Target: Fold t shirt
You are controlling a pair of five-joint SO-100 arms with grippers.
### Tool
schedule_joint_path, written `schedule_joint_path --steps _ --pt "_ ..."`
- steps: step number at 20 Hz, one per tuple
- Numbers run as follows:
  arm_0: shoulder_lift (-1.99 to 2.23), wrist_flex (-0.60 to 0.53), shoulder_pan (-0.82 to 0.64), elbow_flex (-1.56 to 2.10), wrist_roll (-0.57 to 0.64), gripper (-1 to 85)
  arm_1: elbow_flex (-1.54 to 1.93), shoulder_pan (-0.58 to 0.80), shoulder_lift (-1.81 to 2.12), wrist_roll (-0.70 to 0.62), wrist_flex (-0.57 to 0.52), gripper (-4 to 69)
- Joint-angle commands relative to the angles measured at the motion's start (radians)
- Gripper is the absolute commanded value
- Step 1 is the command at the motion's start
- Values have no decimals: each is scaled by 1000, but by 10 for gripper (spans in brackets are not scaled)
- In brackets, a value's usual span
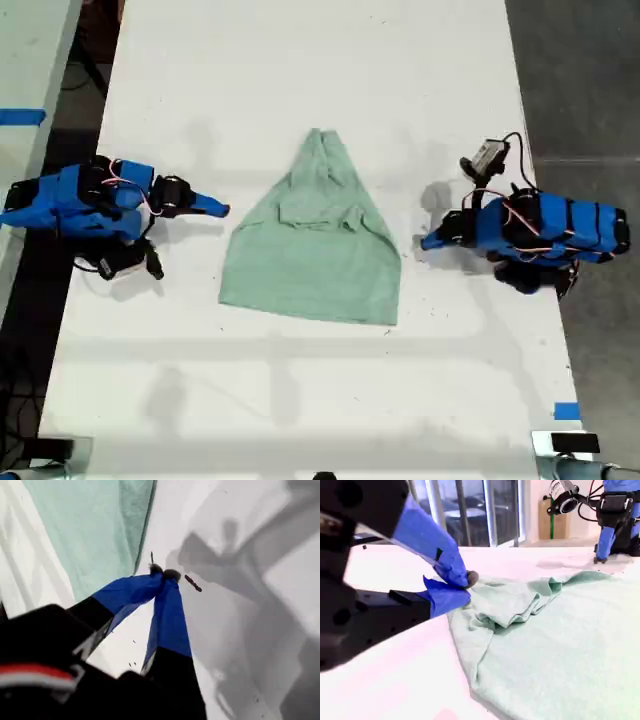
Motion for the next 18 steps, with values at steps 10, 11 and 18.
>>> schedule_joint_path --steps 10,11,18 --pt "8 21 -9 3 -40 -2 -618 -160 -1069 250 -190 93" --pt "8 21 -6 3 -40 -2 -680 -167 -1186 250 -221 99" --pt "8 23 -8 2 -37 -2 -916 -196 -1710 239 -407 62"
